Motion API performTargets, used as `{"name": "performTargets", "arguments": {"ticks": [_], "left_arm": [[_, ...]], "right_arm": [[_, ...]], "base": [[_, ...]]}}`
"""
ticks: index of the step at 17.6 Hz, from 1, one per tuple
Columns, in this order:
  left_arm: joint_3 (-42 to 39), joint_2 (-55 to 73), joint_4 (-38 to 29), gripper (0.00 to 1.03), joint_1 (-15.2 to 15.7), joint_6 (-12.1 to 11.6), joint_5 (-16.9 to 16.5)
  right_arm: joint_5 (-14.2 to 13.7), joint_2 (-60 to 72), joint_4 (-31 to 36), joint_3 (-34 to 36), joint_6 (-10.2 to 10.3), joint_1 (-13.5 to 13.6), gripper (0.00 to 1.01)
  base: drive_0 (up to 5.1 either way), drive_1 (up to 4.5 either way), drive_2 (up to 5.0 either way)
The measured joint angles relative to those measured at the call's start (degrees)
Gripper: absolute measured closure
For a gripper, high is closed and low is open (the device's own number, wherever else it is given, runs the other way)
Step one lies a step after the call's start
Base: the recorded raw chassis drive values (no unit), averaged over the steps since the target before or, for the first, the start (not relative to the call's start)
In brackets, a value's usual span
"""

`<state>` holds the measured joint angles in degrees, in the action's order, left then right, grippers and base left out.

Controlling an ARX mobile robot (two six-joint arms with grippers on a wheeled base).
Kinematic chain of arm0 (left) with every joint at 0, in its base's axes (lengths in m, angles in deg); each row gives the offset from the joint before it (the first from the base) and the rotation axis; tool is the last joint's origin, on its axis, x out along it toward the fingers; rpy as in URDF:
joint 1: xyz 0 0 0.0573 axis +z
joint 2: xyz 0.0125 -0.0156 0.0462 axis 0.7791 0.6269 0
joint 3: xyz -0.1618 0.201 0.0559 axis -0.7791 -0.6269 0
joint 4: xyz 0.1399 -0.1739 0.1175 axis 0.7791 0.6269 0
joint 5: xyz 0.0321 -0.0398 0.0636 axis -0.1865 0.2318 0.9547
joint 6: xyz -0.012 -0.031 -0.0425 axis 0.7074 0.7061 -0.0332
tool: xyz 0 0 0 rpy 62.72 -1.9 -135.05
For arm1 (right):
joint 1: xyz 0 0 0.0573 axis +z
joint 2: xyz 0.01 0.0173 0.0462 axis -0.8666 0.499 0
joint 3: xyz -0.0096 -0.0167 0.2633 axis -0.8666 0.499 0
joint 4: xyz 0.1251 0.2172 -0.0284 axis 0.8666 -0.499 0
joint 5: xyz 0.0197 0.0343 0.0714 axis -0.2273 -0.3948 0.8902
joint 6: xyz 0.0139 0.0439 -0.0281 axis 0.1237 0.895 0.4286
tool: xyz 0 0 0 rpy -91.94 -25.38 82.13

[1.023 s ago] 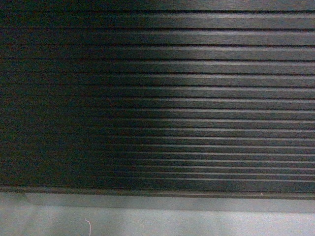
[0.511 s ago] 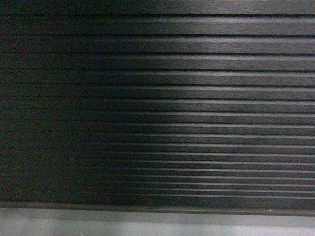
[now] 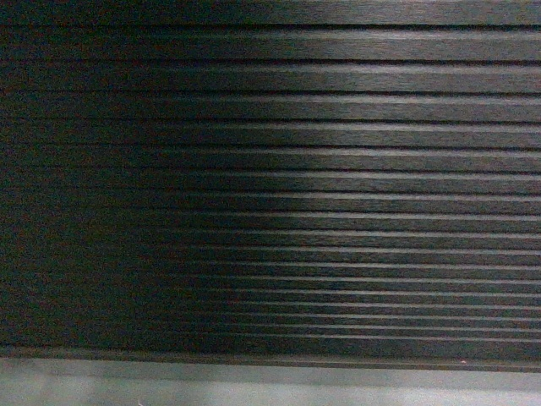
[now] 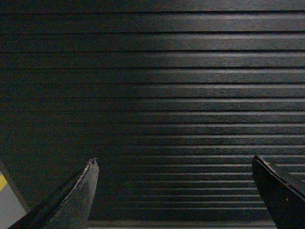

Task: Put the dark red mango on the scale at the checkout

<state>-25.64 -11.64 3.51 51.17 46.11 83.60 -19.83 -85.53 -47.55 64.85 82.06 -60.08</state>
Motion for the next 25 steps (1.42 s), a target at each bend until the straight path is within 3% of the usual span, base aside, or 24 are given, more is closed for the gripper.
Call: {"name": "performTargets", "arguments": {"ticks": [25], "left_arm": [[0.0,0.0,0.0,0.05,0.0,0.0,0.0]], "right_arm": [[0.0,0.0,0.0,0.0,0.0,0.0,0.03]], "base": [[0.0,0.0,0.0]]}}
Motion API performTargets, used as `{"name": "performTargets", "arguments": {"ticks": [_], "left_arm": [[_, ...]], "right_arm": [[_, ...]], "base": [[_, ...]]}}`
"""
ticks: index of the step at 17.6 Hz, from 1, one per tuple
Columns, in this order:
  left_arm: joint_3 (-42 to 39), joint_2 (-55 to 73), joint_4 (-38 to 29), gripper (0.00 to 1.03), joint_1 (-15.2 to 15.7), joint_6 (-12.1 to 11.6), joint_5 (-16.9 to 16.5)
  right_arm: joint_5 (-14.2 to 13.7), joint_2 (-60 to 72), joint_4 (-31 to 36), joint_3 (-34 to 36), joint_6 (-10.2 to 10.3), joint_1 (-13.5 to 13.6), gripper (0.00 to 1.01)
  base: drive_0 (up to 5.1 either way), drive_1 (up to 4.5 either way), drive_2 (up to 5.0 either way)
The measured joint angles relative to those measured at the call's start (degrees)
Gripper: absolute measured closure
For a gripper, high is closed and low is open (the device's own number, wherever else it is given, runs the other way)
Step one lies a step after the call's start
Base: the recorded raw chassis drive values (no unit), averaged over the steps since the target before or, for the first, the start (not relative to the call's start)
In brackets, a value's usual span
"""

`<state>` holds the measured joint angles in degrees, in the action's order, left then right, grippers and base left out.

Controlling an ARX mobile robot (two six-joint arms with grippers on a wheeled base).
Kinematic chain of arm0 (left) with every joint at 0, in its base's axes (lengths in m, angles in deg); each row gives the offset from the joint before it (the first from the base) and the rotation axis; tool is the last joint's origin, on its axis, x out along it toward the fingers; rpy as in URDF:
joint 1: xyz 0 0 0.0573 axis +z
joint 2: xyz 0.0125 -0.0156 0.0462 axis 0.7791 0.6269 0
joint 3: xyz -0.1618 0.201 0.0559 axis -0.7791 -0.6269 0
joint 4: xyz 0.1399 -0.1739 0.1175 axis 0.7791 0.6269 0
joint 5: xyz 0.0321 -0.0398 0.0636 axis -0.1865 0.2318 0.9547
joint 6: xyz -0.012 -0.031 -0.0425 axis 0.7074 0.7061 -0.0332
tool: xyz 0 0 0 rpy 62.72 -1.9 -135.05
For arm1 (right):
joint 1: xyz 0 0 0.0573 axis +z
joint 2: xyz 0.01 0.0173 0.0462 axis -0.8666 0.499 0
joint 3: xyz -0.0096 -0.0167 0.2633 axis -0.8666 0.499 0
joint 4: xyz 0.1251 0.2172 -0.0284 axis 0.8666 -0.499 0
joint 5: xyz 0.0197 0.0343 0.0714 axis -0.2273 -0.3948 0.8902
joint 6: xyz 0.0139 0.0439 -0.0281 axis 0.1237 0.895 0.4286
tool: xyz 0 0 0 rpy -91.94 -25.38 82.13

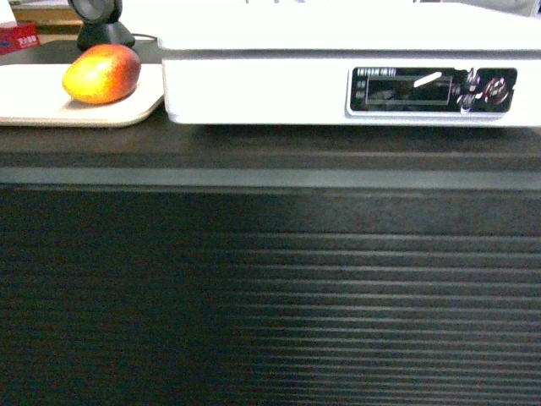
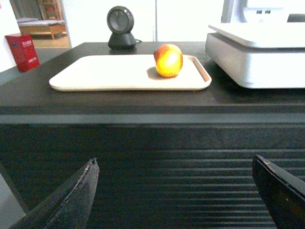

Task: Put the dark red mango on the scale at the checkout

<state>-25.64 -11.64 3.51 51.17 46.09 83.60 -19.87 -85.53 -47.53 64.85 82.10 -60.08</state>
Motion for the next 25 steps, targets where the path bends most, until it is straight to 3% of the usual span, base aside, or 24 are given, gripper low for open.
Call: {"name": "performTargets", "arguments": {"ticks": [25], "left_arm": [[0.0,0.0,0.0,0.05,0.0,0.0,0.0]], "right_arm": [[0.0,0.0,0.0,0.0,0.0,0.0,0.03]], "base": [[0.0,0.0,0.0]]}}
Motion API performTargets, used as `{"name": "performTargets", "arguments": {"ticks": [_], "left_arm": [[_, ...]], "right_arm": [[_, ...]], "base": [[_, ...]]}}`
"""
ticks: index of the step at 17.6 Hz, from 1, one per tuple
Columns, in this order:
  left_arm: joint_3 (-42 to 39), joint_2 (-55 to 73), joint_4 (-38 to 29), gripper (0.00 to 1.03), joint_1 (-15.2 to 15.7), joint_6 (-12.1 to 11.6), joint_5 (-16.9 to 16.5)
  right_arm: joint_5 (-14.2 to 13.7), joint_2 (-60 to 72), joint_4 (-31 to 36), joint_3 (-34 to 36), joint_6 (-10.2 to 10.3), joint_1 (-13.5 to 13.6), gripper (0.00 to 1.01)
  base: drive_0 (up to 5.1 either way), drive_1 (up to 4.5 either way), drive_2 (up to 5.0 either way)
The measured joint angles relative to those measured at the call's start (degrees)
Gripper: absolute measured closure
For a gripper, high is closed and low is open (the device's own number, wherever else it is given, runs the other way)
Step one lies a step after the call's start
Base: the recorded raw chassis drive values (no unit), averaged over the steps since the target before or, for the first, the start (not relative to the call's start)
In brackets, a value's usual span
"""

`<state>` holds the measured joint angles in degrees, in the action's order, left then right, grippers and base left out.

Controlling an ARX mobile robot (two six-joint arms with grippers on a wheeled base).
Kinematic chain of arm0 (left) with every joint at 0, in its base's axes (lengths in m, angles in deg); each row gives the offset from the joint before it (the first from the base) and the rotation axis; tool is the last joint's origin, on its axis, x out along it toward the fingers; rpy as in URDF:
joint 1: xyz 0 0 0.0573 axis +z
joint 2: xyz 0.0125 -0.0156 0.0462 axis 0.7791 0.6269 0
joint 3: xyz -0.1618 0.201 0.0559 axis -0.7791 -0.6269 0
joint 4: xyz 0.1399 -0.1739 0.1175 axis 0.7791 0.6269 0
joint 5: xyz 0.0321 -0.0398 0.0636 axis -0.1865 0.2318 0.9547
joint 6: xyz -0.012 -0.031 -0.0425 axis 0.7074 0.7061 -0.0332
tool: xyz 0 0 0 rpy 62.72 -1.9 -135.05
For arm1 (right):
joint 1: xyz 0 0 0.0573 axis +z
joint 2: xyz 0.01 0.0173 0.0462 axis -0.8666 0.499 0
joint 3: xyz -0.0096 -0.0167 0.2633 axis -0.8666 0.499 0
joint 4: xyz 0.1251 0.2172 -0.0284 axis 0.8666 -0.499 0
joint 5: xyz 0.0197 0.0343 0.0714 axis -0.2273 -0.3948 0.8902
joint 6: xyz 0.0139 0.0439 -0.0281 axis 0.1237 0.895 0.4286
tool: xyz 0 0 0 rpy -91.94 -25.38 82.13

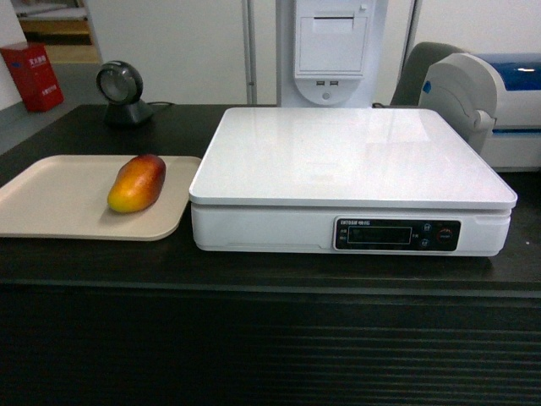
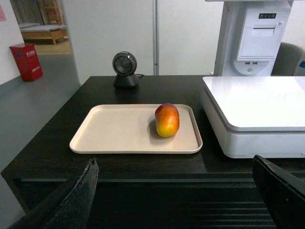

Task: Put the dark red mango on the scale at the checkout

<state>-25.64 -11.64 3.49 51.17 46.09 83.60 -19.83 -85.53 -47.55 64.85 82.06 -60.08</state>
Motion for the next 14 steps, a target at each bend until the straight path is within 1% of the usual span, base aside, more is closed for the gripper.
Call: {"name": "performTargets", "arguments": {"ticks": [13,14], "left_arm": [[0.0,0.0,0.0,0.05,0.0,0.0,0.0],[1.3,1.6,4.1,0.05,-2.6,1.6,6.7]], "right_arm": [[0.0,0.0,0.0,0.0,0.0,0.0,0.03],[0.0,0.0,0.0,0.0,0.0,0.0,0.03]], "base": [[0.0,0.0,0.0],[0.0,0.0,0.0]]}}
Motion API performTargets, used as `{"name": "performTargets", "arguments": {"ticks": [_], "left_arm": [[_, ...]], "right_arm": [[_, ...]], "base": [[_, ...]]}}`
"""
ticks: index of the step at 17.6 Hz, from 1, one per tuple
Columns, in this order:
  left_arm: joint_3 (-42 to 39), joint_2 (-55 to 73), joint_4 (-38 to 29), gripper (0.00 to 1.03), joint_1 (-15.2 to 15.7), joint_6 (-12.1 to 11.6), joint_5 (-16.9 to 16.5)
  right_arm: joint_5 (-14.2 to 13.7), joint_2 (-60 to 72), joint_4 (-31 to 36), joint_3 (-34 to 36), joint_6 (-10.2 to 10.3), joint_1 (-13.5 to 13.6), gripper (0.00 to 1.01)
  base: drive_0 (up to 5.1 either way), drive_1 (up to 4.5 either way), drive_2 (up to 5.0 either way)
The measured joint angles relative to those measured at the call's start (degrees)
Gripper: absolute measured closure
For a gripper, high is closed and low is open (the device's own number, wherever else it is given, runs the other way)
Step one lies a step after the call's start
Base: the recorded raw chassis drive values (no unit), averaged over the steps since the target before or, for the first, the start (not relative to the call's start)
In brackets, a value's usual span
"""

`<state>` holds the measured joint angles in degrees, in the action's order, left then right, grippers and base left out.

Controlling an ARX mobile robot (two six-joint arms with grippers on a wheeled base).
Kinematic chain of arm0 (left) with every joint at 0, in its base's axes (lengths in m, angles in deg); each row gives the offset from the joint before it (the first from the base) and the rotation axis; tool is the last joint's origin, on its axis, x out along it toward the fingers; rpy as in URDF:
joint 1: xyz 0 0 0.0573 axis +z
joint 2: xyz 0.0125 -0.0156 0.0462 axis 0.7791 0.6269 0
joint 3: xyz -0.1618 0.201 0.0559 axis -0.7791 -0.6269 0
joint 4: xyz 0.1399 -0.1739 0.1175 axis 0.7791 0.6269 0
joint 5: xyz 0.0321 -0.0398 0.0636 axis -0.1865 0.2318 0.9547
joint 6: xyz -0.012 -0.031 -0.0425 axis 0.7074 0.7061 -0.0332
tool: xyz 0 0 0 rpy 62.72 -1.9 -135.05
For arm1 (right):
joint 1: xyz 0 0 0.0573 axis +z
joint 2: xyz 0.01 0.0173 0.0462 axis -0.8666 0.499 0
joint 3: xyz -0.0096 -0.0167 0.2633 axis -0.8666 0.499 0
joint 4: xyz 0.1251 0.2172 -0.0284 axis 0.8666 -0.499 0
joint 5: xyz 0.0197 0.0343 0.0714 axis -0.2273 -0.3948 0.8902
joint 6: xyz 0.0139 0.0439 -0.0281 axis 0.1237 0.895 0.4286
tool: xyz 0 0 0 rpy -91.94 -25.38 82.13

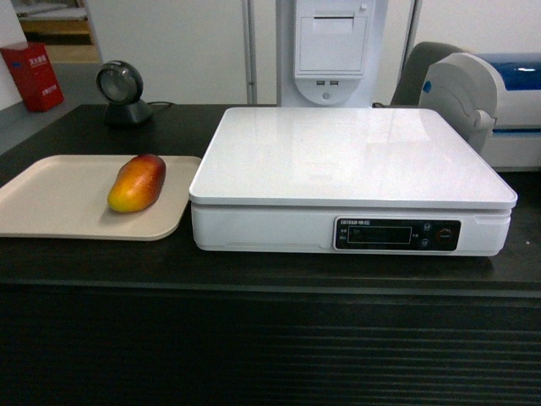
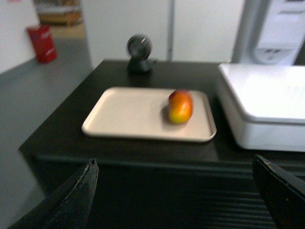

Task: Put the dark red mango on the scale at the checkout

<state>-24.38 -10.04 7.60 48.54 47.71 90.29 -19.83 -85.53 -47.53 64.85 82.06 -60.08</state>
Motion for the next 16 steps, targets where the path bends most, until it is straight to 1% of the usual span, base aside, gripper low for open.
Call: {"name": "performTargets", "arguments": {"ticks": [1,2,3,4,6,7,8,10,11,13,14,15,16], "left_arm": [[1.5,7.1,-2.4,0.05,-4.6,2.3,9.3],[3.0,12.8,-6.5,0.05,-4.8,2.6,13.2],[3.3,14.3,-7.8,0.05,-4.3,2.8,13.9],[3.8,18.0,-11.8,0.05,-2.4,3.2,13.7],[5.2,28.0,-21.5,0.05,0.3,3.0,8.1],[6.3,34.7,-27.2,0.05,2.0,2.4,4.9],[8.2,41.9,-32.7,0.05,3.5,2.0,1.8],[13.2,55.7,-41.7,0.05,6.2,1.8,-4.5],[14.7,58.9,-42.9,0.05,6.7,1.8,-6.0],[19.7,68.9,-45.3,0.05,7.7,1.9,-10.7],[23.2,73.9,-45.4,0.05,7.8,2.0,-13.3],[27.6,79.0,-44.9,0.05,7.5,2.0,-15.2],[31.1,82.4,-44.5,0.05,7.2,1.8,-15.9]], "right_arm": [[0.0,0.0,0.0,0.0,0.0,0.0,0.03],[0.0,0.0,0.0,0.0,0.0,0.0,0.03],[0.0,0.0,0.0,0.0,0.0,0.0,0.03],[0.0,0.0,0.0,0.0,0.0,0.0,0.03],[0.0,0.0,0.0,0.0,0.0,0.0,0.03],[0.0,0.0,0.0,0.0,0.0,0.0,0.03],[0.0,0.0,0.0,0.0,0.0,0.0,0.03],[0.0,0.0,0.0,0.0,0.0,0.0,0.03],[0.0,0.0,0.0,0.0,0.0,0.0,0.03],[0.0,0.0,0.0,0.0,0.0,0.0,0.03],[0.0,0.0,0.0,0.0,0.0,0.0,0.03],[0.0,0.0,0.0,0.0,0.0,0.0,0.03],[0.0,0.0,0.0,0.0,0.0,0.0,0.03]], "base": [[0.0,0.0,0.0],[0.0,0.0,0.0],[0.0,0.0,0.0],[0.0,0.0,0.0],[0.0,0.0,0.0],[0.0,0.0,0.0],[0.0,0.0,0.0],[0.0,0.0,0.0],[0.0,0.0,0.0],[0.0,0.0,0.0],[0.0,0.0,0.0],[0.0,0.0,0.0],[0.0,0.0,0.0]]}}
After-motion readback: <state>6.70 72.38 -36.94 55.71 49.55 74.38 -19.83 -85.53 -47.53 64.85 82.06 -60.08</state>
